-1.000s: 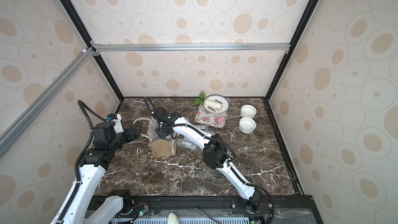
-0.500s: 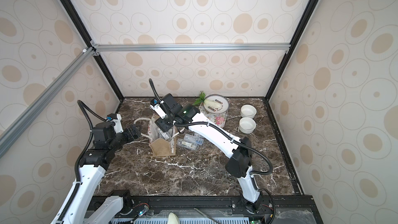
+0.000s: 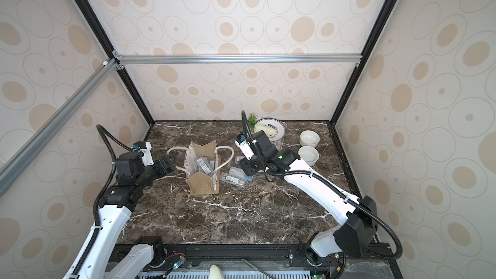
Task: Put the compass set into the canvas bag
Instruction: Pick up the compass set at the center of the board.
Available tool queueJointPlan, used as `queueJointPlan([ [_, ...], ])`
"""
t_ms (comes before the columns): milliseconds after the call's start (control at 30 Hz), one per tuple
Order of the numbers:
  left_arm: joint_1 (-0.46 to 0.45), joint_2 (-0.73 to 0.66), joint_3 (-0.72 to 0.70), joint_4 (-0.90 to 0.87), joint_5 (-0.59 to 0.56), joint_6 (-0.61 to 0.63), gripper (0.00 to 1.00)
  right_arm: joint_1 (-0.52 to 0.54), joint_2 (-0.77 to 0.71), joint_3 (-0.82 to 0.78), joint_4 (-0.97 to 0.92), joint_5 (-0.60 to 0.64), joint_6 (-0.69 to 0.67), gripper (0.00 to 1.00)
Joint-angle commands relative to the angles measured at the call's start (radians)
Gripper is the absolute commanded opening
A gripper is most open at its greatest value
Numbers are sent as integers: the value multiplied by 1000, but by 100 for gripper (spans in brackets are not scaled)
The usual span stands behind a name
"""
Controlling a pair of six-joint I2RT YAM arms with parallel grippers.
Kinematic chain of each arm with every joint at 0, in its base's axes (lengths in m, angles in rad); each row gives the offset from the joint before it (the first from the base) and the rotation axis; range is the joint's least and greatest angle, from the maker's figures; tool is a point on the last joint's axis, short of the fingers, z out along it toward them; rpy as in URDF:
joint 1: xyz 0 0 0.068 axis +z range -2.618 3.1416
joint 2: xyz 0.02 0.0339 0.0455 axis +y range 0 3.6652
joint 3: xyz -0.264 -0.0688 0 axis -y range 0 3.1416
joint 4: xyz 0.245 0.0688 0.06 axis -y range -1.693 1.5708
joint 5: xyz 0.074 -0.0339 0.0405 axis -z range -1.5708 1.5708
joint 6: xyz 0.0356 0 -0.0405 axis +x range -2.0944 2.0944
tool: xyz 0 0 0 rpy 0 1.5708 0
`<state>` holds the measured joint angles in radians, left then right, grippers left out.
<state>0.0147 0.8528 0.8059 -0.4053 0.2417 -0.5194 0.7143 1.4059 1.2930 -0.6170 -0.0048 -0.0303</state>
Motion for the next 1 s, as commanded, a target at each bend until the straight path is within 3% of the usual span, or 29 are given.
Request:
queueJointPlan([
  [0,-8,1,26,4,2,1,84,-1,-6,-96,53,-63,-77,61],
  [267,-7,-6,22,1,2,-4,84,17,73,-205,147,-246,-231,57],
  [600,-7,2,34,-7,-6,5,84,39,231,-266,363,-219,-373,57],
  [967,-7,20,38,-7,-4,9,84,12,411,-154,352,-216,-402,57],
])
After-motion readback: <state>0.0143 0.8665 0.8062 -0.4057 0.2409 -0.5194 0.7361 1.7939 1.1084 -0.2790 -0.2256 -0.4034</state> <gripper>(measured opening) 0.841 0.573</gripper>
